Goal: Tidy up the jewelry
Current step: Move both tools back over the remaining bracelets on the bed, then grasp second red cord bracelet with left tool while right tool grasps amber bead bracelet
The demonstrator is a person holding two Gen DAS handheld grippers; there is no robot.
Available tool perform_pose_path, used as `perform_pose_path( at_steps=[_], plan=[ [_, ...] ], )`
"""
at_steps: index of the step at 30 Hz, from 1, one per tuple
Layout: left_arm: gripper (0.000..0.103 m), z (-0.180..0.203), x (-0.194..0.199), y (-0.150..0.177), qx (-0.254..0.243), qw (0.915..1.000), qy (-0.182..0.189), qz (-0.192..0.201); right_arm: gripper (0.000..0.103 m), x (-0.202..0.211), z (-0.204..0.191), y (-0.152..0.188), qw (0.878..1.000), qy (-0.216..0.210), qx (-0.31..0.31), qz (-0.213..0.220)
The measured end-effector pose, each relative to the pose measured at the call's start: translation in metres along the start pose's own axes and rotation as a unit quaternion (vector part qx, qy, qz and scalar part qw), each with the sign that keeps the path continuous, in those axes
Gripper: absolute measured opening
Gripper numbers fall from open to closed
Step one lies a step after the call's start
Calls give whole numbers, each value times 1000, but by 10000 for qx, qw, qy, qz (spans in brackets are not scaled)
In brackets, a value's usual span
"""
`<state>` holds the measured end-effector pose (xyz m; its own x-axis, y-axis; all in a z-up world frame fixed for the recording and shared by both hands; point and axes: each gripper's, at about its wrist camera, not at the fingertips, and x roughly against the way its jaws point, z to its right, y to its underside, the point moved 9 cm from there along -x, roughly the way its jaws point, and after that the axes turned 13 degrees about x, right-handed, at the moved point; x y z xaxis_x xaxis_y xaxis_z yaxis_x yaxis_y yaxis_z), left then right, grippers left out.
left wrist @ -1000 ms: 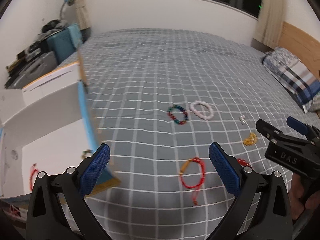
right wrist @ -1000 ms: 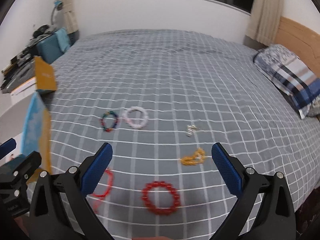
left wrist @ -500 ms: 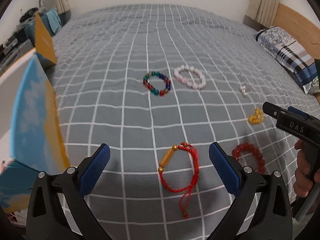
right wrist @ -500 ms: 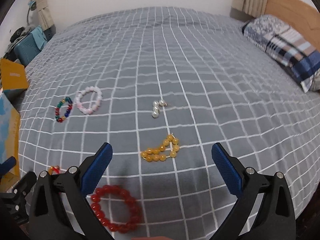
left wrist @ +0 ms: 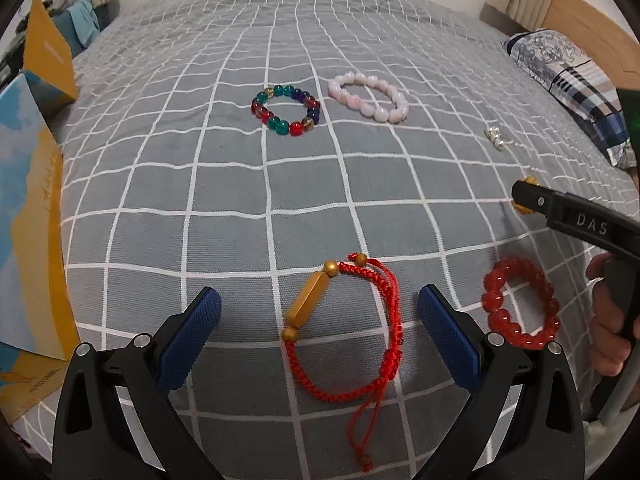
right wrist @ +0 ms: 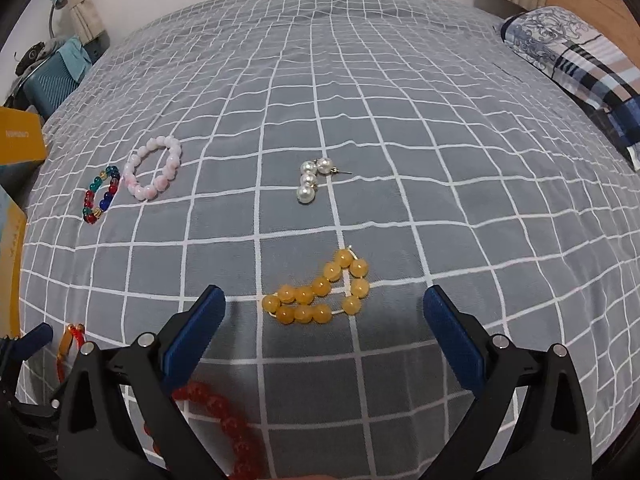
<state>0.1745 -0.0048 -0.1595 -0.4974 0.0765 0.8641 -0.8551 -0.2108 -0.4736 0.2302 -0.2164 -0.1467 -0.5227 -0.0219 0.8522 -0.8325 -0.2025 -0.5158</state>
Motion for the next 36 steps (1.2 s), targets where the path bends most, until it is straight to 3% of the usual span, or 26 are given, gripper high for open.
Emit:
perform_pose_path(
  at_steps=[5,8,16,20,22,26,30,36],
  plan=[
    [95,0,-3,2,-72,10000,-47,0,91,-12,2,2,9998,-65,-53,-166],
    [85,-3,-1,3,-41,10000,-69,16,88,-17,4,4,9996,-100,-106,-237],
    [53,-4,4,4,-51,9999,-121,-5,72,-18,12,6,9992,-79,-250,-300],
    [43,-6,5,5,-61,9999,-143,-28,63,-17,14,7,9990,-3,-314,-316],
    [35,-7,6,5,-59,9998,-172,-34,55,-16,15,7,9990,13,-313,-316],
    [10,-6,7,6,-103,9997,-208,-46,37,-13,17,7,9991,86,-264,-313],
    [9,-6,10,5,-77,9998,-179,-12,19,-12,20,6,9990,229,-243,-308],
    [9,-9,18,1,-3,9999,-124,91,15,4,22,4,9993,204,-305,-123]
  ],
)
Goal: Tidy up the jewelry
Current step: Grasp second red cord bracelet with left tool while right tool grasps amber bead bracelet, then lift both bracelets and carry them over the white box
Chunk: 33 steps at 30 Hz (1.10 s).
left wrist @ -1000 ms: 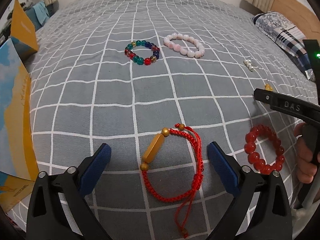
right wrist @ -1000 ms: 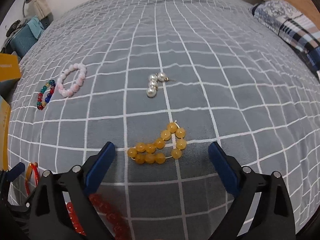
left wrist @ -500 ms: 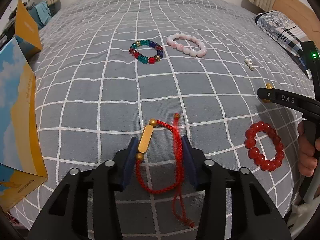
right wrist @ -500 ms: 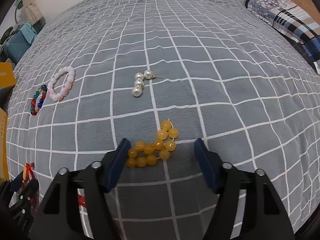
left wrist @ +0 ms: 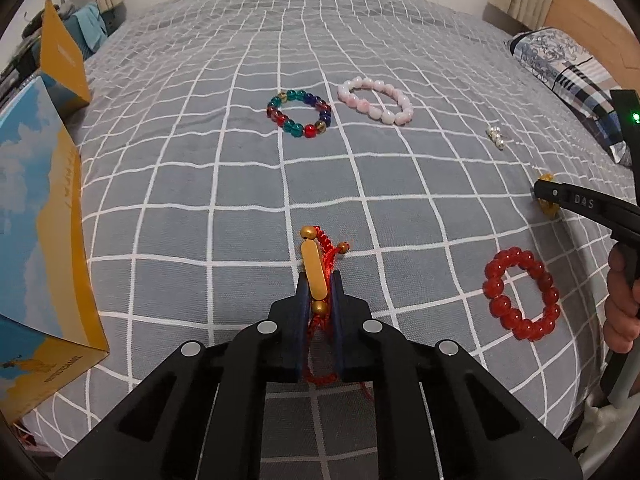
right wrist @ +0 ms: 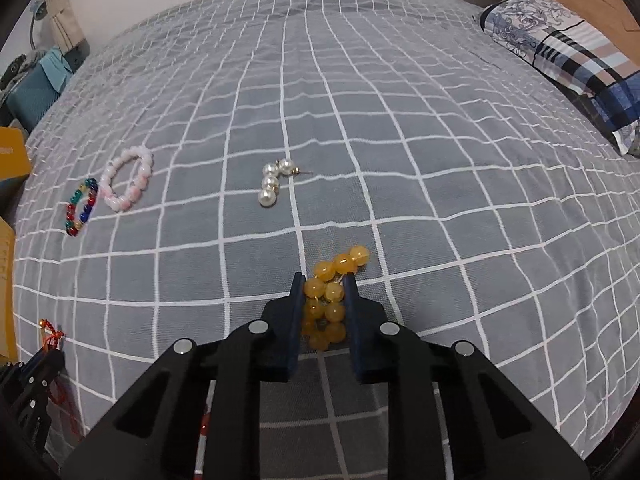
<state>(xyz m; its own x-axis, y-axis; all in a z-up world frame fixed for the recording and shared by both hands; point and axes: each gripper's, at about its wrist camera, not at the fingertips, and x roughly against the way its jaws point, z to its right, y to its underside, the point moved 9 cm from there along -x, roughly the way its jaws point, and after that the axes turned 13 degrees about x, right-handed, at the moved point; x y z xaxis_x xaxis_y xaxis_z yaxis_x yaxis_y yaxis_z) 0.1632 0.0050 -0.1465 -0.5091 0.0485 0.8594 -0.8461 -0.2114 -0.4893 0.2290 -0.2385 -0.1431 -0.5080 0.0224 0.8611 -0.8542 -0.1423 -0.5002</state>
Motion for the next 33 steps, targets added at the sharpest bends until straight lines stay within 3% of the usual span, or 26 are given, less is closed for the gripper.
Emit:
perform_pose_path(
  at_steps=[2,15,26,33],
  plan=[
    [9,-2,1,-1,36,10000,8,13,9,3,1,0,10000,8,-7,27],
    [9,-2,21,-10,112,9995,147,256,9,22,0,-6,9993,48,21,369],
    [9,-2,42,-22,138,9968,171,764,9,39,-7,-16,9965,129,142,813],
    [9,3,57,-27,136,9932,386,1091,9,51,-15,-22,9931,136,303,1125]
  ],
)
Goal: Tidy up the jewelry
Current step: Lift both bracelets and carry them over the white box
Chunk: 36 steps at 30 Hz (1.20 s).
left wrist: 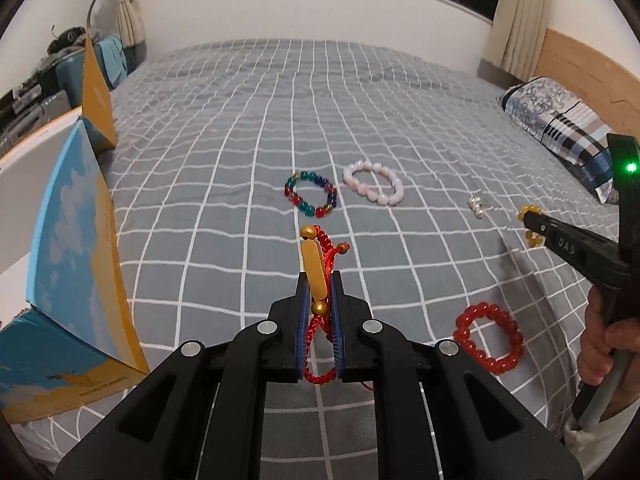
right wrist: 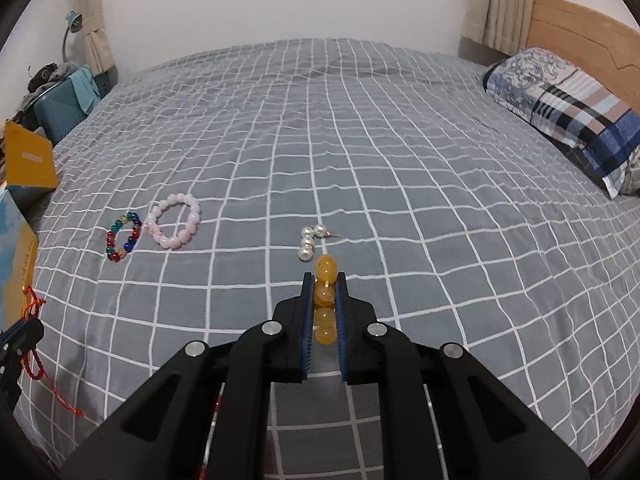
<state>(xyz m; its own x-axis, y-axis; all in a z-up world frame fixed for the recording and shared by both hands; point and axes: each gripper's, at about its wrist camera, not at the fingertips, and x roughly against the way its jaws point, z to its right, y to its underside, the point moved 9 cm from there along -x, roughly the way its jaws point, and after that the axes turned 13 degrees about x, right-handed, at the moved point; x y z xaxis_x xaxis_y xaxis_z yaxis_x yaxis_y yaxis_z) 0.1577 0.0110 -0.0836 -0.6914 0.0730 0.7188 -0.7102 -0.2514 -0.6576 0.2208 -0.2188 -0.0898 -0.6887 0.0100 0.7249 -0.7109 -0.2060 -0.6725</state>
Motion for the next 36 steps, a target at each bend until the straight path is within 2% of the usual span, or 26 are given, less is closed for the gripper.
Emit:
perform_pose_path(
  at_steps=[7,21,30,36],
  plan=[
    [9,3,10,-7,-20,9997,92,230,9,12,-14,-9,9993,48,228,307],
    [9,-16,38,-38,149,9992,-106,359,9,30,-55,-30,9990,-159,402,80],
    [10,-49,85,-69,274,9966,-381,679,9,57,-107,-62,9975,-278,620,170],
    [10,-87,118,-86,453,9930,-674,859,9,71,-153,-82,9956,-474,768,253]
  ],
)
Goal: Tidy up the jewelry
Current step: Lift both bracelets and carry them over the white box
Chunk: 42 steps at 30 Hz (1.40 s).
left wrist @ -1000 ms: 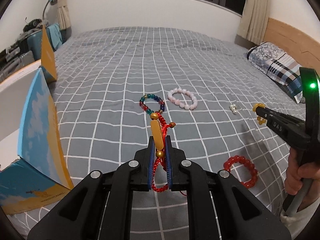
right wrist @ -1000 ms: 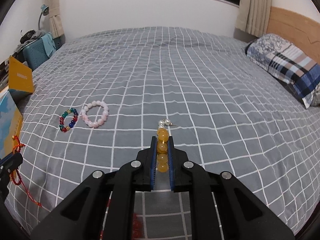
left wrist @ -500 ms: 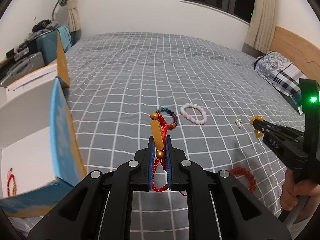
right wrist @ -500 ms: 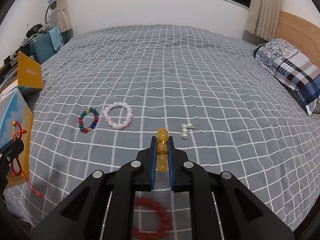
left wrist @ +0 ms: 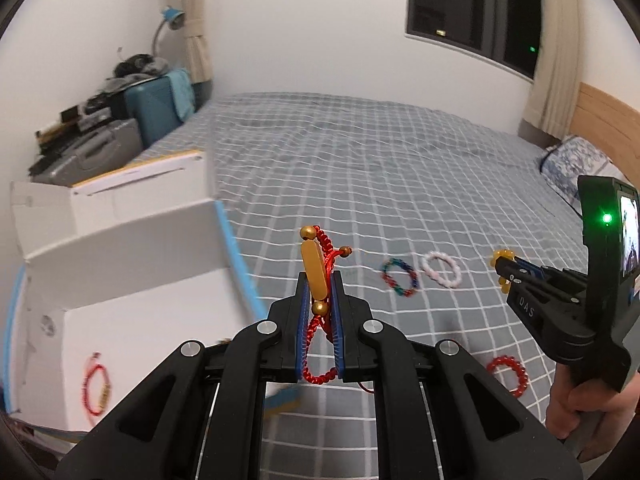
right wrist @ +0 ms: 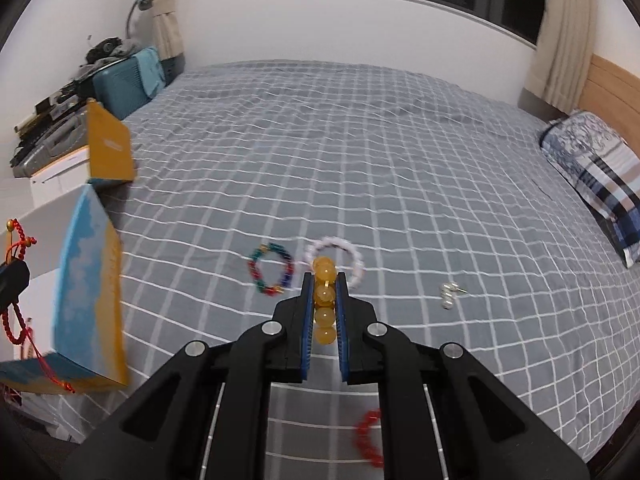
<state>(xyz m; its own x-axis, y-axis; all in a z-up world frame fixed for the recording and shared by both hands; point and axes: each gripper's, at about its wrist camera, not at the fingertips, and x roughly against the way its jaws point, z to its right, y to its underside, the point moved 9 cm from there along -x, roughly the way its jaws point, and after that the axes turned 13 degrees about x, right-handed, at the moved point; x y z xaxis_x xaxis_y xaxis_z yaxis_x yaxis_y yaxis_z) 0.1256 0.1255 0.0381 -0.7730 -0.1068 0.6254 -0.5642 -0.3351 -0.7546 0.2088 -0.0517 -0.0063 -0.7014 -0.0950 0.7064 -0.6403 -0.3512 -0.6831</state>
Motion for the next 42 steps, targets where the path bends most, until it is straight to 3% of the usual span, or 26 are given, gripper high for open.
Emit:
perform_pose_path(
  at_steps=[15,25,34,42],
  plan=[
    [10,-124,32,-27,451,9961,-753,121,9,23,-125,-54,9966,-561,476,370],
    [10,-207,40,-13,838,9879,-1306,-4,9,45,-223,-65,9871,-1020,1069,624],
    [10,-256,30,7,1146,9794,-1615,-405,9,37,-299,-49,9781,-1448,1463,321],
    [10,-282,13,23,1337,9711,-1823,-764,9,17,-328,-32,9739,-1645,1551,-185]
  ],
)
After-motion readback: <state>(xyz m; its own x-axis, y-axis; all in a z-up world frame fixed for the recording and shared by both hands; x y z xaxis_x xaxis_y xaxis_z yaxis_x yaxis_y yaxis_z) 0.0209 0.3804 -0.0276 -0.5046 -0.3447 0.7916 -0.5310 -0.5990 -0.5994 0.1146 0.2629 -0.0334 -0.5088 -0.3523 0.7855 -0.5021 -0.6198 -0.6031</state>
